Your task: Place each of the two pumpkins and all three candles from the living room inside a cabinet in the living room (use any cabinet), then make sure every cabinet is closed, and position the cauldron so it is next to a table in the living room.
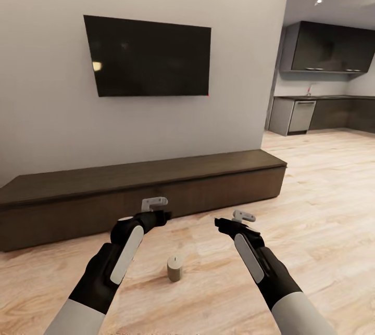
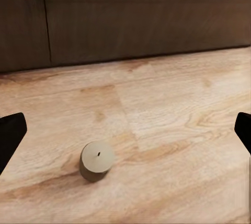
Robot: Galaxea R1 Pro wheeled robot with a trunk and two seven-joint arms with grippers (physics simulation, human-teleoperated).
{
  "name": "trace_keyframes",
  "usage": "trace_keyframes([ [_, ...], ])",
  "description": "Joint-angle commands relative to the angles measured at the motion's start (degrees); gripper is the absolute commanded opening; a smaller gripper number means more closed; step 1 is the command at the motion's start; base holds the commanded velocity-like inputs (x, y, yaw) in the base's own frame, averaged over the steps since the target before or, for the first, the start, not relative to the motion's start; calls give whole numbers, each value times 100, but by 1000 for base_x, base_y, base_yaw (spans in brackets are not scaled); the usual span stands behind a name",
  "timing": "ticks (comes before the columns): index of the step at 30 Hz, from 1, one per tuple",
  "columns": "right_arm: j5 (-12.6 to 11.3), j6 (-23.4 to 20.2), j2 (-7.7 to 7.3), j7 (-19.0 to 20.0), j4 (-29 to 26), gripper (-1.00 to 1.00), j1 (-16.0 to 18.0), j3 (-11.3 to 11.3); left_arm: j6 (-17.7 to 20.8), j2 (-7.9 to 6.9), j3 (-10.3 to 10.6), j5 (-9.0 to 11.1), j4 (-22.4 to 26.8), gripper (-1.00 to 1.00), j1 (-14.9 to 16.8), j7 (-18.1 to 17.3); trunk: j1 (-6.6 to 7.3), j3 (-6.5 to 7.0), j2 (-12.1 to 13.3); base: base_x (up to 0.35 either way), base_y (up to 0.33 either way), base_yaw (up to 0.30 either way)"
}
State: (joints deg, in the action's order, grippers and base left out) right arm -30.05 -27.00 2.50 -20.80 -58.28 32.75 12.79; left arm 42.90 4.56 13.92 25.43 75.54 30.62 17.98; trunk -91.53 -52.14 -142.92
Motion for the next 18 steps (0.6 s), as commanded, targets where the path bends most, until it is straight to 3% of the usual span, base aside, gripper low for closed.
trace_keyframes([
  [1,-57,-5,-2,-53,-12,100,3,13,17,2,5,60,6,100,5,56,1,-16,-3,0,-334,96],
  [13,23,87,14,-68,-86,100,3,54,17,9,5,50,0,100,5,65,1,-60,-3,0,-334,35],
  [18,25,90,14,-65,-87,100,3,57,17,9,5,46,-4,100,5,65,1,-60,-3,112,-313,1],
])
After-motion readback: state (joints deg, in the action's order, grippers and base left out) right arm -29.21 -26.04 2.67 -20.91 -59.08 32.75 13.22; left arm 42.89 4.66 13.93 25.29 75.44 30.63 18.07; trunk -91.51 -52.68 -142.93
